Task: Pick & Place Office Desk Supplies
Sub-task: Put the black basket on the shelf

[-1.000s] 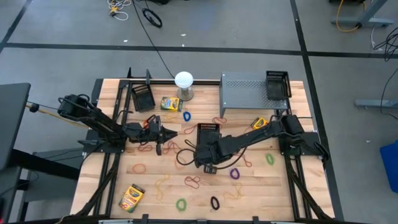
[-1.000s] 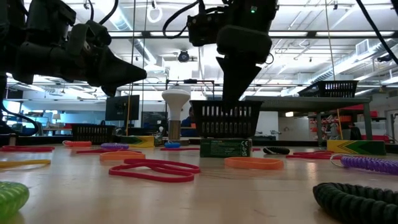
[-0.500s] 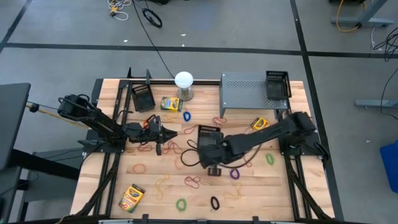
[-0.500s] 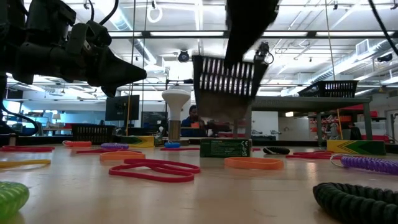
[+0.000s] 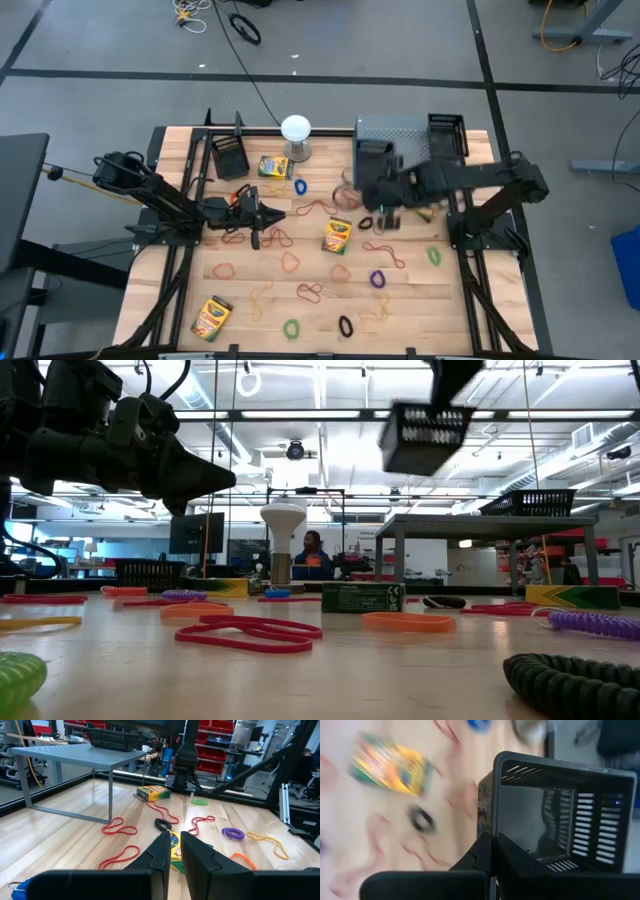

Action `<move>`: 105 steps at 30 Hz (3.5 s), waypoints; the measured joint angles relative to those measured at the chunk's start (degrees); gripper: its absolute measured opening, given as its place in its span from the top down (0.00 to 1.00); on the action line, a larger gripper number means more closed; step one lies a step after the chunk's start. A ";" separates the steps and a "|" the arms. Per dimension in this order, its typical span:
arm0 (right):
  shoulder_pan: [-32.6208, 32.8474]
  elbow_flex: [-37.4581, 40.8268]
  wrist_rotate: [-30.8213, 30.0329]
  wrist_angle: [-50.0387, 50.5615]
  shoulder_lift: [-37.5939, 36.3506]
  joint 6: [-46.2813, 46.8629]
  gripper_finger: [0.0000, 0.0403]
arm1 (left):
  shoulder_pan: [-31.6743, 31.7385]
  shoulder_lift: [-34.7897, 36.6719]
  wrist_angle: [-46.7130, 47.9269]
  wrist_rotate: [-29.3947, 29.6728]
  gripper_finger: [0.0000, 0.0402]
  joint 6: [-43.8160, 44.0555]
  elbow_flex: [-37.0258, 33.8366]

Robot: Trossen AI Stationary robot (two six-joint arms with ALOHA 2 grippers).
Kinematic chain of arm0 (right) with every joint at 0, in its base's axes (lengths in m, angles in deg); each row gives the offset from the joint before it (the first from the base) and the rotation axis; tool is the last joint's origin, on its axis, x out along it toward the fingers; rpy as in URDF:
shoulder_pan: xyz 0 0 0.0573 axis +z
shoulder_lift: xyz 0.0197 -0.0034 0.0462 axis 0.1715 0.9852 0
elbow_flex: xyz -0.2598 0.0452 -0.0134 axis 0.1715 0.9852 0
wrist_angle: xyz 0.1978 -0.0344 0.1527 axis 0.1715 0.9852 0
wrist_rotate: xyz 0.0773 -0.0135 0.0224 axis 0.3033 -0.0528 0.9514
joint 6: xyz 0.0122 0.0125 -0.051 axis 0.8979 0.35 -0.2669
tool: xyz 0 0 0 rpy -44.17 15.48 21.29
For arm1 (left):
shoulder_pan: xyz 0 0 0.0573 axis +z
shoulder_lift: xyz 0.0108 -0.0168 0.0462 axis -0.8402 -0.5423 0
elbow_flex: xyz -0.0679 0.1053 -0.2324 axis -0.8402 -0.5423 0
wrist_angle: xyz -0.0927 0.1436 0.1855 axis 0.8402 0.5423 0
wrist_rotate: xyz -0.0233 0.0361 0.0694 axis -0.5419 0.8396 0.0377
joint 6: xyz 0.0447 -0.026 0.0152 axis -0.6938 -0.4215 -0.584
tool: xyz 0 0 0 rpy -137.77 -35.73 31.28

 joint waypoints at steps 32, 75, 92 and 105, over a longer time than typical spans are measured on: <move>-33.30 25.04 12.32 -12.38 -16.83 -30.72 0.97 | 0.00 0.00 -0.02 0.09 0.88 -0.17 0.00; -36.17 25.05 8.75 -10.52 -16.80 -29.52 0.80 | 0.00 0.00 -0.02 0.07 0.88 1.51 0.00; -40.34 16.33 7.56 -11.28 -16.80 -1.36 0.88 | 0.00 0.00 -0.02 -0.35 0.88 0.42 0.02; -49.91 18.71 10.99 -11.76 -14.69 9.36 0.99 | 0.00 0.00 -0.01 -0.40 0.88 0.20 0.02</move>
